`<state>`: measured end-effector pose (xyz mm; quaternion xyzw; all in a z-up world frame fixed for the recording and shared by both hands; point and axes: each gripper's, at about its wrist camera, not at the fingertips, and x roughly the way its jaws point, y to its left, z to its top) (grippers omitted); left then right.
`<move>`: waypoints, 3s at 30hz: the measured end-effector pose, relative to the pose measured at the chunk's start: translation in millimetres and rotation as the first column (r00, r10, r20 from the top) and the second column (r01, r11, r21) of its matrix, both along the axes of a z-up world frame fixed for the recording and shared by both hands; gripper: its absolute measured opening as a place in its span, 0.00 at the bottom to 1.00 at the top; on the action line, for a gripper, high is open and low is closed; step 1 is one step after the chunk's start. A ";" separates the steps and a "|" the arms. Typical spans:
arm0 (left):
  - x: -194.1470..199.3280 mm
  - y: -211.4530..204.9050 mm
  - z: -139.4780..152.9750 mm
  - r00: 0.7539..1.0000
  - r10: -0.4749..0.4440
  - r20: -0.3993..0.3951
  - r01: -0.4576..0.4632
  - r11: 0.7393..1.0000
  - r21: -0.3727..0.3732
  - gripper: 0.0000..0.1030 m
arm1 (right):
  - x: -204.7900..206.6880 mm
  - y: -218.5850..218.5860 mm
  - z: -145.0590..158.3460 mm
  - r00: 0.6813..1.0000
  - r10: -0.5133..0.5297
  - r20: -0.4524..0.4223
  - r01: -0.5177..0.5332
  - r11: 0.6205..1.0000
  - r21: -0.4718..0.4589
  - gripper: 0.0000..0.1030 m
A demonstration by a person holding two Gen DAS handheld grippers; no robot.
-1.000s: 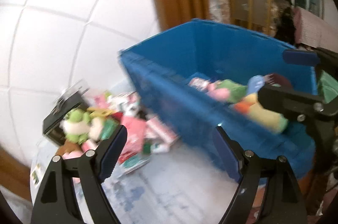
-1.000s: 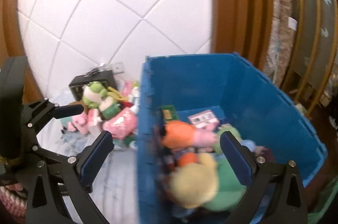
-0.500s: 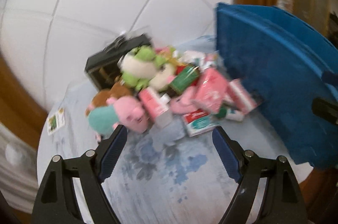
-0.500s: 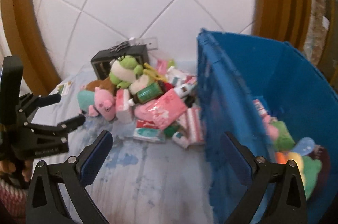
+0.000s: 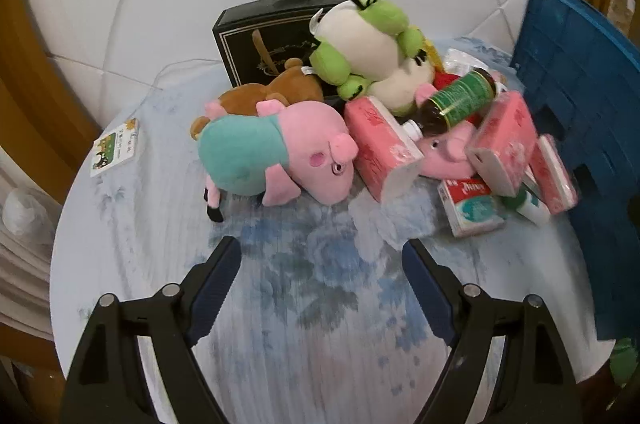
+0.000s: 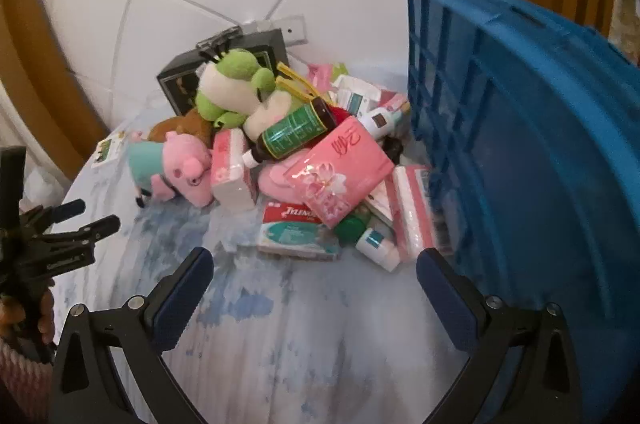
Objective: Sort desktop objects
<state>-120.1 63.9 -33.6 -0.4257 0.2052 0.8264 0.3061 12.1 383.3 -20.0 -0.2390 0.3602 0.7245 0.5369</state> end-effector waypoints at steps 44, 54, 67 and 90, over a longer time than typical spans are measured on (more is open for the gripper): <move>-186.7 19.2 -82.3 0.991 0.111 0.079 -0.092 0.973 -0.210 0.88 | -87.8 254.7 -202.6 0.991 -0.128 0.049 0.134 0.831 -0.539 0.91; -108.6 -53.2 -45.1 0.997 0.066 0.036 -0.065 0.997 -0.035 0.88 | -141.1 116.7 -164.8 0.989 -0.006 -0.147 -0.048 0.931 -0.362 0.97; -22.3 -32.8 -41.5 0.994 -0.101 0.042 0.101 0.995 0.003 0.88 | -98.4 31.6 -75.5 0.999 -0.013 0.053 0.025 0.974 -0.226 1.00; 28.4 -58.2 -146.3 0.964 0.027 0.266 0.021 0.984 -0.175 0.68 | -71.8 -31.9 -150.1 0.988 0.085 0.130 -0.030 0.926 -0.377 1.00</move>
